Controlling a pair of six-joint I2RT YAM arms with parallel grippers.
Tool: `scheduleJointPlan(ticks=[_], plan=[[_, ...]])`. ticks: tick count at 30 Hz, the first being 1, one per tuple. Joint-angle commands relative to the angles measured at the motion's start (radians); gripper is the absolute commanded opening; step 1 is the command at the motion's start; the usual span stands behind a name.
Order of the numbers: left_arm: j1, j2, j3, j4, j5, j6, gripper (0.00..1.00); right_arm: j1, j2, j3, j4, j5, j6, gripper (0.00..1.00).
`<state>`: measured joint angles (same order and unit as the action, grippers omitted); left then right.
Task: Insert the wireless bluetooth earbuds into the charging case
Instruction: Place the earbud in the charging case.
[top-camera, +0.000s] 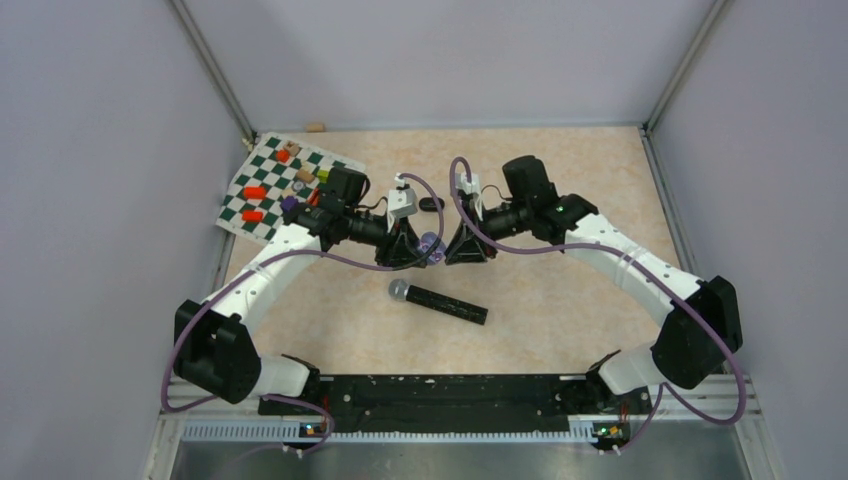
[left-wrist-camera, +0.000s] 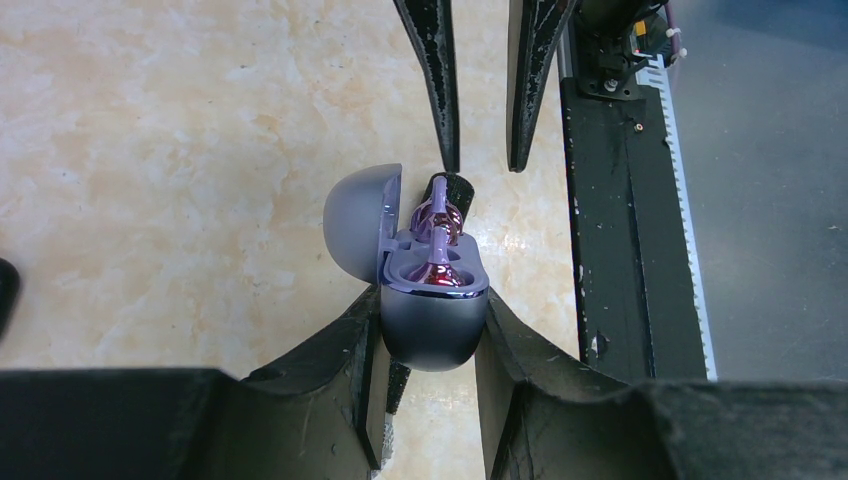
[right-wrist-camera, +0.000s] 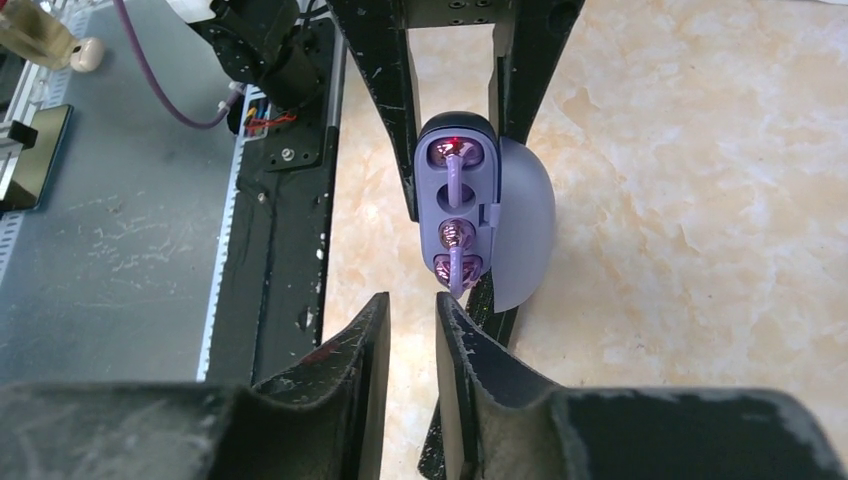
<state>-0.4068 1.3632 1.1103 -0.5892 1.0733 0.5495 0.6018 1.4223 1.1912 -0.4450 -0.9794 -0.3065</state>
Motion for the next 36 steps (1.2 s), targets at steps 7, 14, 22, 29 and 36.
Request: scheduleJointPlan(ticks=[7,14,22,29,36], plan=[[-0.004,-0.025,0.002,0.020,0.036,0.010,0.00,0.010,0.006,0.039,-0.003,-0.089,-0.034,0.19],[-0.004,-0.023,0.003,0.020,0.034,0.008,0.00,0.010,0.017,-0.014,0.118,-0.081,0.037,0.20],[-0.004,-0.023,0.003,0.020,0.036,0.007,0.00,0.010,0.004,-0.022,0.147,-0.027,0.046,0.20],[-0.004,-0.022,0.005,0.020,0.036,0.006,0.00,0.010,-0.026,-0.021,0.144,-0.030,0.040,0.21],[-0.004,-0.022,0.006,0.020,0.034,0.003,0.00,-0.003,-0.052,0.003,0.094,-0.038,0.017,0.21]])
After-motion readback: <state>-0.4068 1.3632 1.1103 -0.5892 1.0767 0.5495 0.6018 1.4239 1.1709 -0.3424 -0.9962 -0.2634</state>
